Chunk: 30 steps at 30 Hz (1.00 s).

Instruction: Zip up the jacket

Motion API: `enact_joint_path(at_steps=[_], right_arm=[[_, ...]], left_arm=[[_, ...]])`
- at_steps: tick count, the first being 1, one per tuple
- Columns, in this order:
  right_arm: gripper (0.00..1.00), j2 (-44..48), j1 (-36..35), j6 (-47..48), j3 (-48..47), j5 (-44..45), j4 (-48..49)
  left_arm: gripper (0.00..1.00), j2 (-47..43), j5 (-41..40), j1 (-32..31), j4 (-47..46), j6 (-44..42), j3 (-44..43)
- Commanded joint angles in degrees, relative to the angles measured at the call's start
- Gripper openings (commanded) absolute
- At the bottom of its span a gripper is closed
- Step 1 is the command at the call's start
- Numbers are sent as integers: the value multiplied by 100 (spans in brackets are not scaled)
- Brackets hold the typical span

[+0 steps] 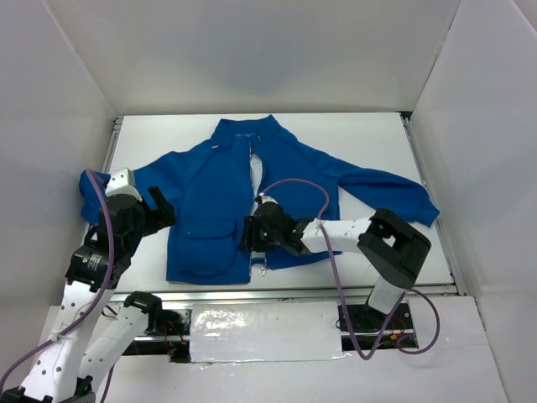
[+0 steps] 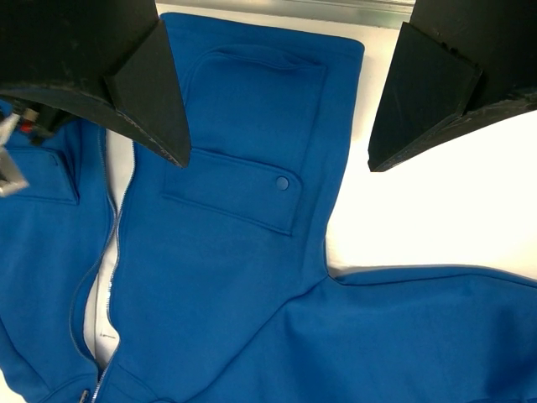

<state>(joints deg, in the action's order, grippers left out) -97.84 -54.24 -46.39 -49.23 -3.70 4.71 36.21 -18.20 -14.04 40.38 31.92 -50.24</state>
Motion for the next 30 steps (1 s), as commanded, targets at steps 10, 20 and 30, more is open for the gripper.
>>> enact_joint_path(at_steps=[10,20,30], right_arm=[[57,531,1,315,195,583,12],[44,-33,19,420,-244,503,171],[17,-385,133,359,-499,97,250]], left_arm=[[99,123,106,-28,-171,-11,-4],[99,132,150,-37,-189,-63,-3],[99,88,194,-28,-197,-72,5]])
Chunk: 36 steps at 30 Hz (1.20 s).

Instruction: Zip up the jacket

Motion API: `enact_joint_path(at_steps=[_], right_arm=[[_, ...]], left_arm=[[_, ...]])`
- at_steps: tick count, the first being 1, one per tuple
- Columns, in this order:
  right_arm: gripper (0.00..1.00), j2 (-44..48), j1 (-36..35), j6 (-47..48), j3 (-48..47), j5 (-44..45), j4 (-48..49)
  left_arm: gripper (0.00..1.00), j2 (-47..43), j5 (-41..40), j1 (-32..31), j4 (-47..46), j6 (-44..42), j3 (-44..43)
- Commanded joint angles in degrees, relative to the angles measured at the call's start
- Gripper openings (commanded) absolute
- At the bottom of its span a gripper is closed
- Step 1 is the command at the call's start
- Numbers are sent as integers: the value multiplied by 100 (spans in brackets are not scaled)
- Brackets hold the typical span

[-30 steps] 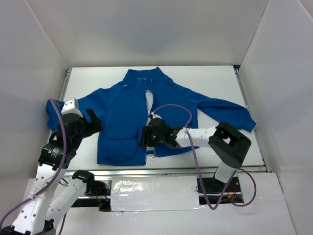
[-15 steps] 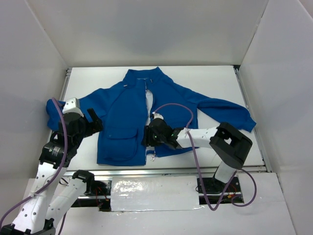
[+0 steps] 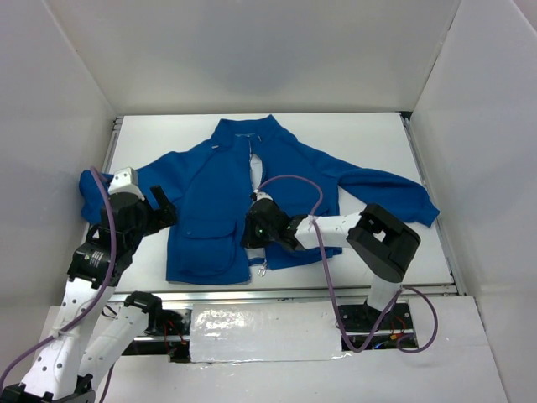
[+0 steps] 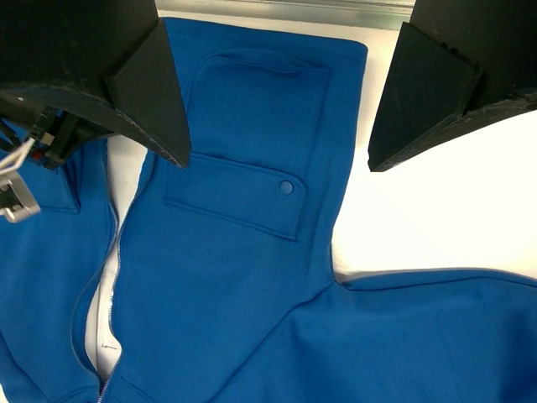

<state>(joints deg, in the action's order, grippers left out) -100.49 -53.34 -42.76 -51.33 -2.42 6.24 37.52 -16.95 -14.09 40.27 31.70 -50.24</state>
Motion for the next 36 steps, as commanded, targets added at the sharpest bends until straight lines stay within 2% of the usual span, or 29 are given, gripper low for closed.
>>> enact_joint_path(at_steps=[1,4,7,20,25,27,29,33,36], right_arm=[[18,-120,43,-21,-307,13,53],[30,-112,52,-83,-334,180,-175],[36,-59,43,-144,-238,171,-202],[35,90,61,-452,246,162,-219],[23,12,61,-470,282,22,-61],[8,-58,52,-505,185,-127,-9],[0,-94,61,-540,167,-250,105],[0,283,280,-523,202,-785,614],[0,826,578,-663,290,-1137,1185]], left_arm=[[99,-60,69,-33,-195,-50,14],[99,-113,95,-33,-221,-59,23],[99,-113,95,-33,-213,-50,23],[99,-139,104,-50,-213,-41,40],[99,-139,131,-50,-230,-50,32],[99,-157,122,-59,-213,-42,32],[99,-166,122,-68,-213,-33,32],[99,-236,533,-129,-283,-50,32],[95,-289,1622,-129,-458,28,145]])
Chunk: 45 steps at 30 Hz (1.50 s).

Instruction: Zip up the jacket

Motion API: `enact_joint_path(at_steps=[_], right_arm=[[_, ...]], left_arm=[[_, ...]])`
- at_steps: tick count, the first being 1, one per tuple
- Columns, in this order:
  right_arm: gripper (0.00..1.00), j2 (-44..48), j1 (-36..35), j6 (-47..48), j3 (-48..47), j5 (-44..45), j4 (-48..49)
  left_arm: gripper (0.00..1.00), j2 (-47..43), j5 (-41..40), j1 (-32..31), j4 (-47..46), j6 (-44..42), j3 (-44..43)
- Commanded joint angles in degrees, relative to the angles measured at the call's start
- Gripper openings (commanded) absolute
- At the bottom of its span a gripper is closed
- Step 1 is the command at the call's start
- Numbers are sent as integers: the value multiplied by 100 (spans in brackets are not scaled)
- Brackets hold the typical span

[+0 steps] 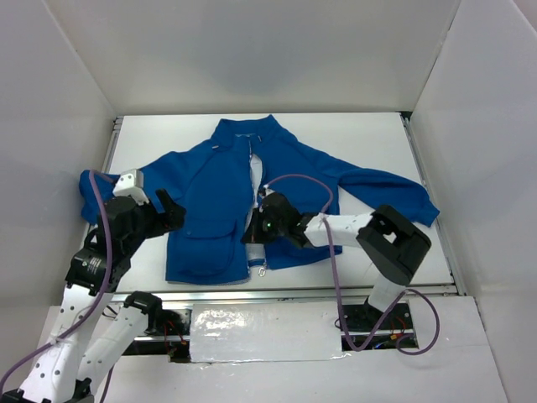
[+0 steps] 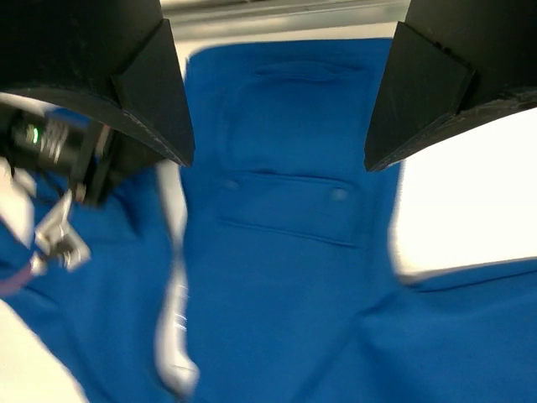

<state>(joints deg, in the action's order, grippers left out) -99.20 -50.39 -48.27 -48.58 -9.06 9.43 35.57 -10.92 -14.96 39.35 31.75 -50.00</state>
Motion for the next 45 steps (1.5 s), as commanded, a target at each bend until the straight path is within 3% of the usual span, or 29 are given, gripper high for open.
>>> enact_joint_path(at_steps=[1,5,11,20,24,25,28,33,37,45], right_arm=[[0,787,345,-173,6,-587,1085],[0,824,565,-331,-204,-1167,1429],[0,674,601,-885,-196,-1722,2211],[2,533,522,-1264,-56,-1880,2598],[19,498,530,-1343,243,-1915,2915],[35,480,522,-1308,296,-1915,2898],[44,419,522,-1115,533,-1828,2810],[46,94,557,-816,1173,-1511,3020],[48,-222,565,-772,1456,-1564,3442],[49,-118,557,-516,1877,-1335,3267]], left_arm=[[94,-112,1343,-51,-532,112,287],[91,-147,3160,-51,-1218,506,1138],[85,-112,4492,-121,-2781,1140,2247],[86,405,4397,-358,-3443,1158,2538],[83,723,4151,-472,-3549,1079,2636],[82,758,4072,-481,-3453,1053,2618],[83,523,3327,-534,-2926,930,2434],[90,-32,2753,-543,-2266,886,2152],[91,-147,2761,-552,-2108,947,2178],[92,-279,2814,-569,-2011,921,2144]])
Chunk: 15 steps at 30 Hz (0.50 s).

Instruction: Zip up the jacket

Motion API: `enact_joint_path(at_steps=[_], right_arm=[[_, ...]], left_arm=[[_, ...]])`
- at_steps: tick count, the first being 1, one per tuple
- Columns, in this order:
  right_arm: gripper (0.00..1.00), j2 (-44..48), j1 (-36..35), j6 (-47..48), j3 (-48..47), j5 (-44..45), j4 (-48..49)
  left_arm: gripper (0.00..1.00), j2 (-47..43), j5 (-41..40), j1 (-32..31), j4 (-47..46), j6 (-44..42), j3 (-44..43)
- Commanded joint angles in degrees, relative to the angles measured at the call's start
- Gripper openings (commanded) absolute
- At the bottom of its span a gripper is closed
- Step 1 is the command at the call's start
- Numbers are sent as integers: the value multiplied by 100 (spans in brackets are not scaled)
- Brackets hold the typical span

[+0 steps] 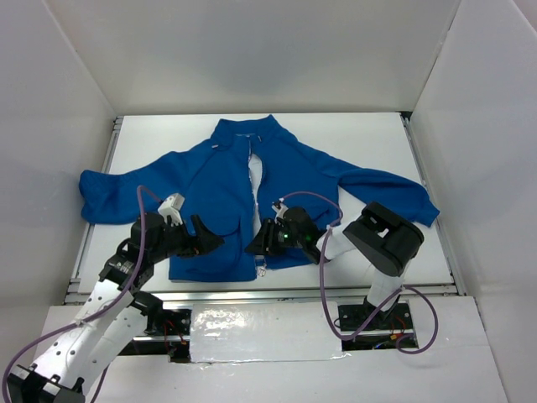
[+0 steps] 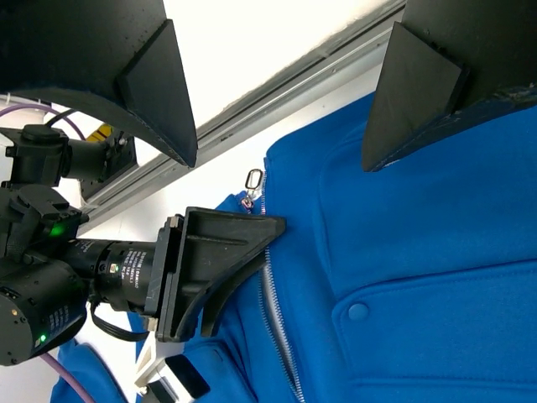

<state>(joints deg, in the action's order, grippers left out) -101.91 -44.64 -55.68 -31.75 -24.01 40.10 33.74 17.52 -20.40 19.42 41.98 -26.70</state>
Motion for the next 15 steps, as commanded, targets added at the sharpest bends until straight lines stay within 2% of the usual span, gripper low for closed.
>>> enact_joint_path(at_steps=[1,5,10,15], right_arm=[[48,154,-27,181,256,99,366],[40,110,-88,-30,555,-112,771],[35,4,-150,-92,556,-270,956],[34,39,-229,-22,345,-350,843]], left_arm=[[92,-87,-29,-25,0,-111,-204],[92,-34,-29,-34,9,-137,-231],[92,19,-12,-34,-17,-128,-239],[92,19,15,-34,-17,-163,-239]])
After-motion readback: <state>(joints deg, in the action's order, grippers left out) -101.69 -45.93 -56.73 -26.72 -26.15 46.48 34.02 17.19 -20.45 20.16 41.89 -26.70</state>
